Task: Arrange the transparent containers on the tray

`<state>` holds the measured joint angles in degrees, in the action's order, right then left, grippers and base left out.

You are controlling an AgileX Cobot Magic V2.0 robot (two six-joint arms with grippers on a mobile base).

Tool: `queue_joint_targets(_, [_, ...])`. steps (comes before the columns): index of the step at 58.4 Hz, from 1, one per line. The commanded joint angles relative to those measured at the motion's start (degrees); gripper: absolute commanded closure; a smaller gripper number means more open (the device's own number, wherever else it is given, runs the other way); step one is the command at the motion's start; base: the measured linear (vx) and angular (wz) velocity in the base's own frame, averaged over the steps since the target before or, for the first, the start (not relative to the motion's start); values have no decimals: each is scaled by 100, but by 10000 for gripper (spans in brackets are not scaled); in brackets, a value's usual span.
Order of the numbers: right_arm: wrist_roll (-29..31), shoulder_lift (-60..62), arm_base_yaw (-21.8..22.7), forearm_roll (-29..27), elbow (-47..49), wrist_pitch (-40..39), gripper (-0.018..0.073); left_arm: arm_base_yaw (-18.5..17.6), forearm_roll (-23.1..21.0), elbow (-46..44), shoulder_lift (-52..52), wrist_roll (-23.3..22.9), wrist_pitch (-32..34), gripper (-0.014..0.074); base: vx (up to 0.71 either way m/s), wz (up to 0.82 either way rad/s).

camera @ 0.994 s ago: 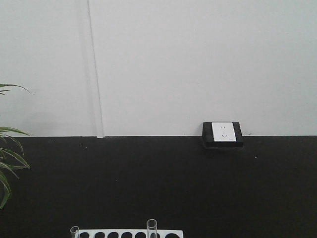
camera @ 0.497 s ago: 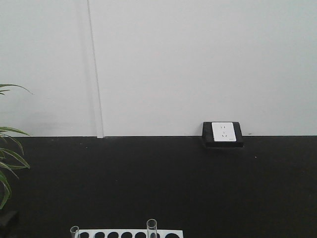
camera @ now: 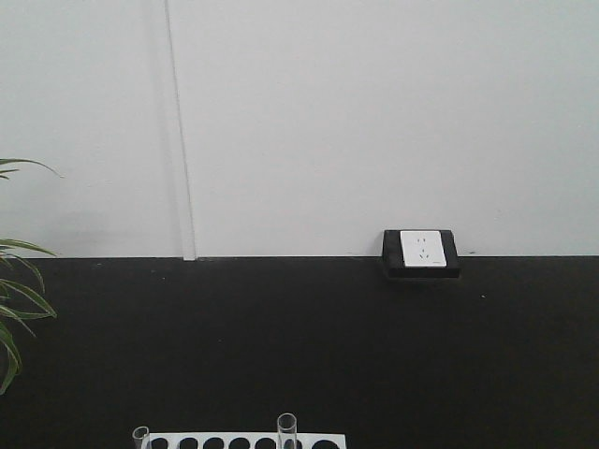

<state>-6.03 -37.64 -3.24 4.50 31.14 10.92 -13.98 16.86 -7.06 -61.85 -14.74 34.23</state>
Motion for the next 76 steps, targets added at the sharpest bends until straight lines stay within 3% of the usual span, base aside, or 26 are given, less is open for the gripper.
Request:
queue_joint_targets(1, [28,-16,32,30,191,-468,120,-53,99,-124,-233,-58,1056,89,0,0])
queue_joint_targets(10, [28,-16,32,30,191,-468,120,-86,87,-124,-892,-65,1813,89,0,0])
queue_joint_targets(23, [28,-16,32,30,191,-441,120,-214,51,-368,-1645,-65,2278,89,0,0])
queue_joint_targets(45, [28,-16,32,25,191,-378,120,-214,0,-1385,-2351,-60,1929,89,0,0])
queue_joint_targets(59, [28,-16,32,25,191,-378,120,-214,-90,-1404,-2743,-58,2171,101,0,0])
queue_joint_targets(76, [28,-16,32,25,191,-378,120,-214,-90,-1390,-2754,-52,2553,181,0,0])
